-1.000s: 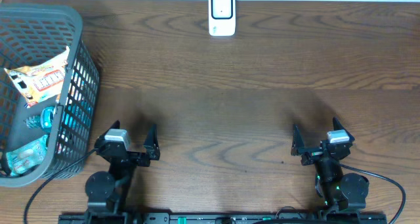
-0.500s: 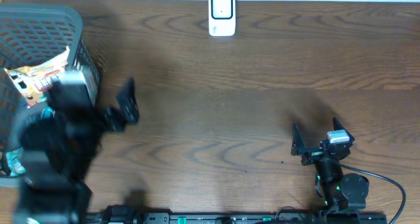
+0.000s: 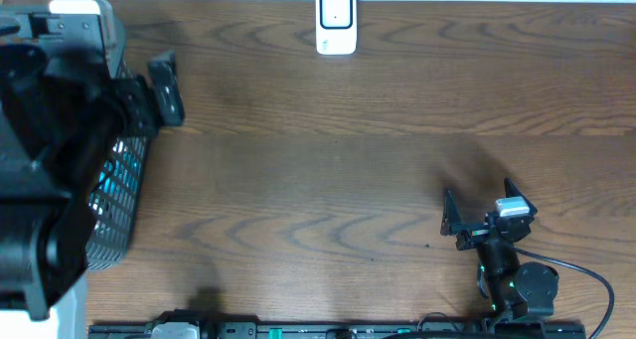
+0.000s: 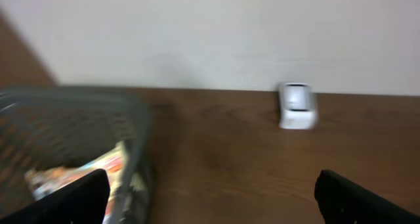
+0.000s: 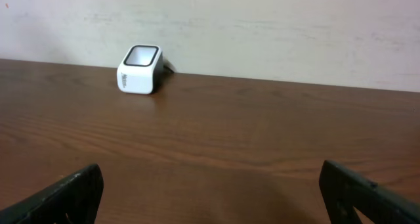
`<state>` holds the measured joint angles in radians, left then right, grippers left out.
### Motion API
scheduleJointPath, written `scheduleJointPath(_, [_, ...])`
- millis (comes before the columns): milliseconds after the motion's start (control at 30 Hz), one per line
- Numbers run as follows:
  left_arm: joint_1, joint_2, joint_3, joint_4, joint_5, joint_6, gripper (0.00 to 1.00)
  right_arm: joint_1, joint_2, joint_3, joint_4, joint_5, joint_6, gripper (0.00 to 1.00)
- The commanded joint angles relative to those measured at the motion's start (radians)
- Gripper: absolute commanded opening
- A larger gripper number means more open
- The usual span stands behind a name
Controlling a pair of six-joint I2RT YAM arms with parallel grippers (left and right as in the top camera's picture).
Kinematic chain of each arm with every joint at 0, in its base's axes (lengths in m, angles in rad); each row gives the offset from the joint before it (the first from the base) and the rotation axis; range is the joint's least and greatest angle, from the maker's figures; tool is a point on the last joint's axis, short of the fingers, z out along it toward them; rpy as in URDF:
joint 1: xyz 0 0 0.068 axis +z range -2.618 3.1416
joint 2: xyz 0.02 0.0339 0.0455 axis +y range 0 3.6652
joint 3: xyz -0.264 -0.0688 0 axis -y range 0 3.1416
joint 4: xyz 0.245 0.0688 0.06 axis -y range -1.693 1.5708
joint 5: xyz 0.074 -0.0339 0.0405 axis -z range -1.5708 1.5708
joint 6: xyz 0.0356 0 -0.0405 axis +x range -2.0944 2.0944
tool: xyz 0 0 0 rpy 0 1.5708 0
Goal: Scan the item barcode
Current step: 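Reach the left gripper into the basket toward the green wipes pack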
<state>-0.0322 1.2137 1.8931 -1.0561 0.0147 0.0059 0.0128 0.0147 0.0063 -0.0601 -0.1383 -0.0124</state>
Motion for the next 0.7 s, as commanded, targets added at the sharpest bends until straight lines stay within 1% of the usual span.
scheduleJointPath(0, [0.032,0.038,0.014,-0.01,-0.288,-0.164,0.98,0.01,-0.008,-0.001,-0.004,0.002,-0.004,0.99])
scheduleJointPath(33, [0.055,0.048,0.014,-0.02,-0.34,-0.227,0.98,0.01,-0.008,-0.001,-0.004,0.002,-0.004,0.99])
scheduleJointPath(67, [0.08,0.056,0.014,-0.032,-0.361,-0.276,0.98,0.01,-0.008,-0.001,-0.004,0.002,-0.004,0.99])
scheduleJointPath(200, [0.256,0.1,0.014,-0.106,-0.363,-0.489,0.98,0.01,-0.008,-0.001,-0.004,0.002,-0.004,0.99])
scheduleJointPath(433, [0.592,0.191,0.005,-0.27,-0.252,-0.729,0.98,0.01,-0.008,-0.001,-0.004,0.002,-0.004,0.99])
scheduleJointPath(500, [0.666,0.221,-0.016,-0.301,-0.219,-0.762,0.98,0.01,-0.008,-0.001,-0.004,0.002,-0.004,0.99])
scheduleJointPath(667, [0.785,0.3,-0.106,-0.31,-0.197,-0.768,0.98,0.01,-0.008,-0.001,-0.004,0.002,-0.004,0.99])
